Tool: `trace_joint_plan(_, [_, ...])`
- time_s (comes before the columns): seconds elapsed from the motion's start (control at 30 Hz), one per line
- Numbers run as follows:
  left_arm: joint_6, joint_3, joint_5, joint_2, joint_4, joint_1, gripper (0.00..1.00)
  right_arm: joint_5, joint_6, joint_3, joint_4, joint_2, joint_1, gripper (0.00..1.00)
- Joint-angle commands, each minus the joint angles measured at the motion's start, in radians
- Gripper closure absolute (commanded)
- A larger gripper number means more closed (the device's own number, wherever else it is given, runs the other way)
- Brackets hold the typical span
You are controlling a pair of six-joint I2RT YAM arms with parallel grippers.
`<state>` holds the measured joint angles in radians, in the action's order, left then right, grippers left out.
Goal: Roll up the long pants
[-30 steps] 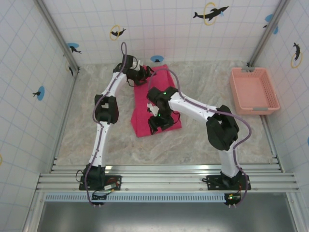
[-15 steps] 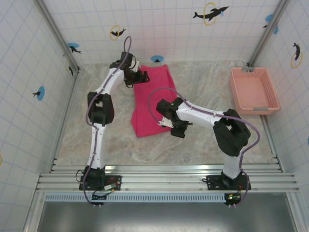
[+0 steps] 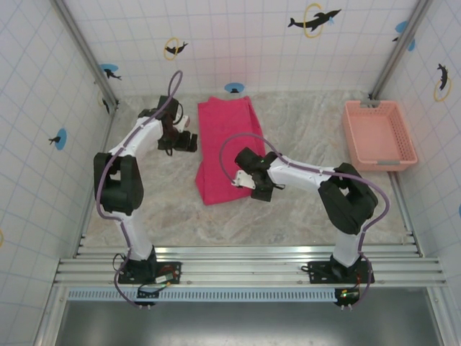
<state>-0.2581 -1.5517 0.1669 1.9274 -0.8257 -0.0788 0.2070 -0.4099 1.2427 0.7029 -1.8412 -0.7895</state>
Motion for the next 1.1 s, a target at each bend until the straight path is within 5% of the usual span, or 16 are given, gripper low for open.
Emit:
trace_joint_plan(0.0, [0.031,0.074,0.021,-0.07,-0.022,-0.003,0.03,-0.044,-0.013,-0.004,-0.06,-0.034,0.016,0.44])
trace_joint_plan(0.17, [0.06,0.114,0.003,-0.108,-0.055,-0.003,0.02,-0.121,0.015,0.012,-0.038,-0.064,0.017,0.63])
trace_joint_plan(0.47, [0.094,0.121,-0.041,-0.107,-0.095,-0.003,0.02,-0.225,0.188,0.026,0.087,-0.039,-0.117,0.68])
trace_joint_plan(0.67, [0.123,0.153,-0.057,-0.102,-0.072,-0.003,0.02,-0.231,0.281,0.105,0.163,-0.037,-0.165,0.62])
trace_joint_plan(0.8, [0.168,0.148,-0.071,-0.091,-0.078,-0.001,0.02,-0.135,0.227,0.134,0.223,-0.015,-0.162,0.47])
trace_joint_plan(1.07, [0.237,0.194,-0.045,-0.156,-0.033,0.013,0.03,-0.01,0.099,-0.019,0.1,0.038,-0.162,0.43])
